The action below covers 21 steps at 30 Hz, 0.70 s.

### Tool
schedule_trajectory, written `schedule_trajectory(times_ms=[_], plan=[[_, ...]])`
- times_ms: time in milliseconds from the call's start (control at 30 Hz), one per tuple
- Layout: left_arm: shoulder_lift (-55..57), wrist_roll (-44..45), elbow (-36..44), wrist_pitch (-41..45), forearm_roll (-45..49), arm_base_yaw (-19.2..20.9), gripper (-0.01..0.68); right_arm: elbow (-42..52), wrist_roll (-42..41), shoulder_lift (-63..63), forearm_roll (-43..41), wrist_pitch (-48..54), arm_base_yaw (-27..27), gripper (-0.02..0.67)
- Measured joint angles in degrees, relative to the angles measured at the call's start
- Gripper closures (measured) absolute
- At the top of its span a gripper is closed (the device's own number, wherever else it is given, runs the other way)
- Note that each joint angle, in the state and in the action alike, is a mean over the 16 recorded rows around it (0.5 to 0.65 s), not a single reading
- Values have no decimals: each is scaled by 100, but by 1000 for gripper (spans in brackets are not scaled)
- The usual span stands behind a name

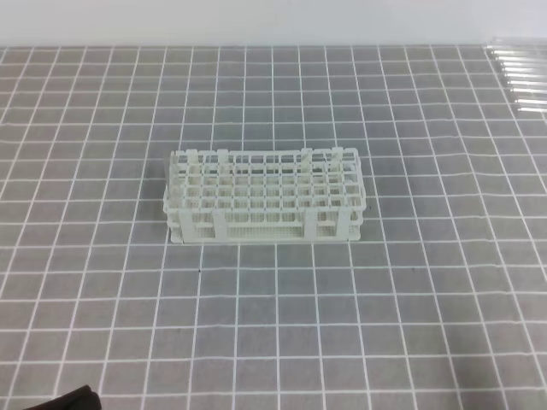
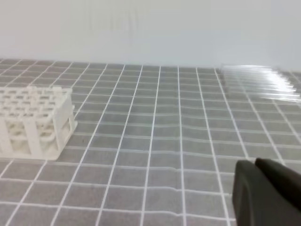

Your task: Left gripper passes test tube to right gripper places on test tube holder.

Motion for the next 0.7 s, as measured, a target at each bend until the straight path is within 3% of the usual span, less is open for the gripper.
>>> schedule_trajectory(times_ms=[400,700], plan=[[4,-1,10,69,5,3,673,328,-106,-180,137,-317,-19,650],[4,-2,15,73,6,3,673,332,-364,-180,181,144,-19,650]])
